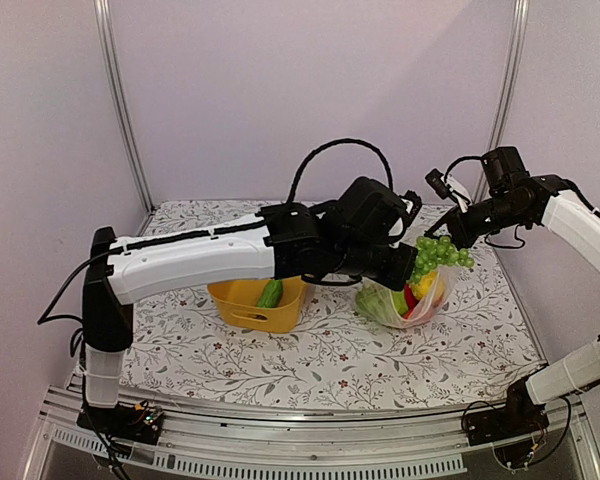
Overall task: Place the food in the zip-top bag and seal the zipper
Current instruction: Place the fake fruit in the zipper food storage bag, then adjust the zipper food storage bag at the center of the board.
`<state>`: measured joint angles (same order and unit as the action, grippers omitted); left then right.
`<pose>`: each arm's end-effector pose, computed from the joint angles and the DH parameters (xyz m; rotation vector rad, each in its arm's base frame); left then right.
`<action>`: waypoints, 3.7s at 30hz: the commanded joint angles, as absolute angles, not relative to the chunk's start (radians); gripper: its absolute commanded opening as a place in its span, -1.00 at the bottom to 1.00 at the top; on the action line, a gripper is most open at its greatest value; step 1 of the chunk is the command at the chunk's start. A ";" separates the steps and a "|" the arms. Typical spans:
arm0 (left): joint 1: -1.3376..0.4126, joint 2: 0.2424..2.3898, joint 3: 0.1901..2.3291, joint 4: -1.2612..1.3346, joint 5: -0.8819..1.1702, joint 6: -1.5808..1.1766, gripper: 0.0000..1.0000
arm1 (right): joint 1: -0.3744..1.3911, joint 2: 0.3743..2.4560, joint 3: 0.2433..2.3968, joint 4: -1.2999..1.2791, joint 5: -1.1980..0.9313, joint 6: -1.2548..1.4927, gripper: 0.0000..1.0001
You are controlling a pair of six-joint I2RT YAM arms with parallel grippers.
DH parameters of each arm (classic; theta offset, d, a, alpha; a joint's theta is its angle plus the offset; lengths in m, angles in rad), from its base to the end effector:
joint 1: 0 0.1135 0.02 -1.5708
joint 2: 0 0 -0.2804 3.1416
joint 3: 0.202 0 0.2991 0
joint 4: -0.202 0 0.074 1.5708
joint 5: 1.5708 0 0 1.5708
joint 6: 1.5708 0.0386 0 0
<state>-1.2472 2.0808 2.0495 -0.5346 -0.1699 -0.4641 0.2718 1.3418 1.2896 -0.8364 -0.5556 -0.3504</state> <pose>0.1799 -0.5158 0.3490 0.7578 2.1101 -0.8041 0.3022 0.1054 0.3483 -0.9532 2.1814 0.6419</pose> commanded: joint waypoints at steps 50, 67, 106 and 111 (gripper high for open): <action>-1.222 1.987 1.913 -0.320 0.052 -0.071 0.18 | 0.267 1.311 1.281 -0.849 -0.590 -0.348 -1.00; -1.291 1.997 1.797 -0.585 -0.317 0.246 0.33 | 0.268 1.269 1.217 -0.862 -0.659 -0.398 -1.00; -1.298 2.083 1.922 -0.356 -0.629 0.361 -1.00 | 0.320 1.325 1.311 -0.886 -0.701 -0.449 -1.00; -1.321 2.115 1.974 -0.401 -0.616 0.338 -1.00 | 0.321 1.332 1.367 -0.898 -0.756 -0.438 -1.00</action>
